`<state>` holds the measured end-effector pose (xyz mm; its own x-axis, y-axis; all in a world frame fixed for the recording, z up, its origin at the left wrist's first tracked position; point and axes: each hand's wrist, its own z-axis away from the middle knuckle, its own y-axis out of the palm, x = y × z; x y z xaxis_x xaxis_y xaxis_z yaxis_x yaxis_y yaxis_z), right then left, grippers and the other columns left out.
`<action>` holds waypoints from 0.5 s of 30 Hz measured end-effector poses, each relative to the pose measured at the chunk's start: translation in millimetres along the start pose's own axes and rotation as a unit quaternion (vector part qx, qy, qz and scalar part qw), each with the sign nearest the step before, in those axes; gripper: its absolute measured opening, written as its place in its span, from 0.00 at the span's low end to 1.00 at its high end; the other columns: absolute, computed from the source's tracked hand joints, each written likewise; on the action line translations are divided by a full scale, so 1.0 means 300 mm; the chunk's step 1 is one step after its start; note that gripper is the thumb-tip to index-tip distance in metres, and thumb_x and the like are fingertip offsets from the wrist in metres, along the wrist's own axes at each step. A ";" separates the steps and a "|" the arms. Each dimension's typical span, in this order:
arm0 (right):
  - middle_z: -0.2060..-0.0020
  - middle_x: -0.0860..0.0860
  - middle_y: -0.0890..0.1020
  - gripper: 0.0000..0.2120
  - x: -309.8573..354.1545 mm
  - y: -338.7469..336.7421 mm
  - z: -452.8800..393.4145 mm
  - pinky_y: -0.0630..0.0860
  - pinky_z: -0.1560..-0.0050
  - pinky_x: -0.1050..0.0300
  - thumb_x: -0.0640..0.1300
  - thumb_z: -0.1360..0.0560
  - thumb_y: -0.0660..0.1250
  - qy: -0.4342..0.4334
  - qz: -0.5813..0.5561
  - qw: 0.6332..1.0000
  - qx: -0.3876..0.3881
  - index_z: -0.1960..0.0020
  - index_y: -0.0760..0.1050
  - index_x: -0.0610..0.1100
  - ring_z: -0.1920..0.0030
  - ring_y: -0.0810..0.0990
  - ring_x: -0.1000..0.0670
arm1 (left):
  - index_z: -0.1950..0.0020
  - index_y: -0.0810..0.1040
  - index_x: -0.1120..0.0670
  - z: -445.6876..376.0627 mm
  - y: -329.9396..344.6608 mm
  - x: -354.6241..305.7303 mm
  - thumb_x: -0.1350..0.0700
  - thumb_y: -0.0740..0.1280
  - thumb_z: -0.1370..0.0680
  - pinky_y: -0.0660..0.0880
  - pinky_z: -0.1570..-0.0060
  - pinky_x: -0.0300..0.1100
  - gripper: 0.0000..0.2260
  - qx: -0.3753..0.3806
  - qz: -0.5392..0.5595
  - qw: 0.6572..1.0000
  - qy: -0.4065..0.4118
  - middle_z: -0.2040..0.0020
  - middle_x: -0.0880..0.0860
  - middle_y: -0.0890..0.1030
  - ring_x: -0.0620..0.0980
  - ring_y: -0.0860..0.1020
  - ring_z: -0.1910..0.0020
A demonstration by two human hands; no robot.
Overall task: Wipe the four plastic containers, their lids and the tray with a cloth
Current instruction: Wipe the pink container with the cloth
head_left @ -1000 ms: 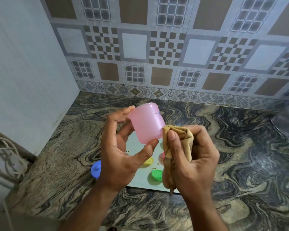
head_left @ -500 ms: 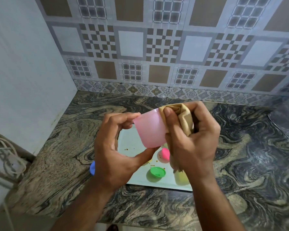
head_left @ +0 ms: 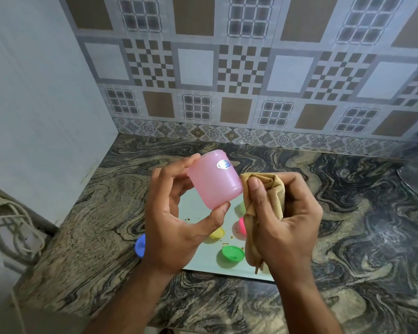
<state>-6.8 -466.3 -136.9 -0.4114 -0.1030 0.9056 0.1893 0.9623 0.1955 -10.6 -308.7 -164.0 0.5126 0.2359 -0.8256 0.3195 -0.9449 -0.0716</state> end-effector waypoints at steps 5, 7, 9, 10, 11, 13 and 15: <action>0.65 0.52 0.83 0.07 -0.002 -0.017 -0.024 0.75 0.67 0.63 0.43 0.22 0.75 -0.039 0.067 0.997 -0.001 0.54 0.80 0.41 0.68 0.79 0.56 | 0.29 0.79 0.49 -0.014 -0.009 -0.026 0.48 0.82 0.35 0.79 0.47 0.49 0.35 0.011 -0.218 0.975 0.034 0.45 0.55 0.74 0.53 0.77 0.45; 0.64 0.48 0.82 0.07 -0.001 -0.008 -0.029 0.75 0.67 0.55 0.46 0.22 0.76 -0.067 0.106 0.992 0.017 0.54 0.80 0.44 0.68 0.79 0.51 | 0.30 0.80 0.49 -0.016 -0.002 -0.038 0.45 0.82 0.35 0.77 0.49 0.42 0.34 0.015 -0.244 0.969 0.035 0.47 0.55 0.73 0.47 0.74 0.47; 0.63 0.48 0.81 0.09 0.006 0.009 -0.033 0.75 0.65 0.53 0.45 0.23 0.77 -0.115 0.165 0.979 0.048 0.55 0.80 0.42 0.66 0.78 0.49 | 0.30 0.80 0.48 -0.015 0.004 -0.047 0.41 0.80 0.34 0.74 0.50 0.35 0.34 0.017 -0.248 0.968 0.034 0.48 0.53 0.72 0.42 0.73 0.49; 0.62 0.49 0.80 0.10 0.008 0.016 -0.033 0.74 0.63 0.57 0.44 0.24 0.78 -0.141 0.193 0.969 0.067 0.55 0.80 0.41 0.64 0.78 0.50 | 0.30 0.80 0.47 -0.014 0.007 -0.050 0.40 0.80 0.34 0.73 0.50 0.34 0.33 0.018 -0.247 0.968 0.035 0.48 0.53 0.72 0.42 0.72 0.49; 0.62 0.50 0.79 0.10 0.009 0.025 -0.034 0.73 0.61 0.62 0.43 0.24 0.79 -0.163 0.218 0.959 0.081 0.55 0.80 0.40 0.63 0.77 0.53 | 0.30 0.80 0.47 -0.013 0.009 -0.053 0.39 0.79 0.34 0.73 0.49 0.33 0.33 0.020 -0.247 0.968 0.037 0.49 0.53 0.72 0.42 0.72 0.49; 0.61 0.51 0.78 0.10 0.006 0.035 -0.041 0.69 0.59 0.68 0.43 0.25 0.79 -0.184 0.251 0.946 0.083 0.55 0.80 0.39 0.62 0.75 0.55 | 0.30 0.80 0.47 -0.013 0.010 -0.055 0.42 0.81 0.33 0.73 0.50 0.33 0.33 0.022 -0.248 0.968 0.046 0.49 0.53 0.72 0.42 0.72 0.50; 0.61 0.51 0.78 0.10 -0.007 0.034 -0.059 0.69 0.59 0.69 0.43 0.24 0.79 -0.180 0.259 0.947 0.063 0.55 0.81 0.39 0.62 0.76 0.55 | 0.30 0.80 0.47 -0.012 0.007 -0.048 0.45 0.83 0.34 0.75 0.51 0.37 0.33 0.024 -0.247 0.968 0.044 0.49 0.54 0.72 0.45 0.73 0.51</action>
<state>11.7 -460.6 -130.2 -0.5751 0.4612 0.6757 0.3498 0.8853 -0.3066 -14.5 -313.4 -150.3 0.3737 0.6775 -0.6335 0.5067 -0.7212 -0.4724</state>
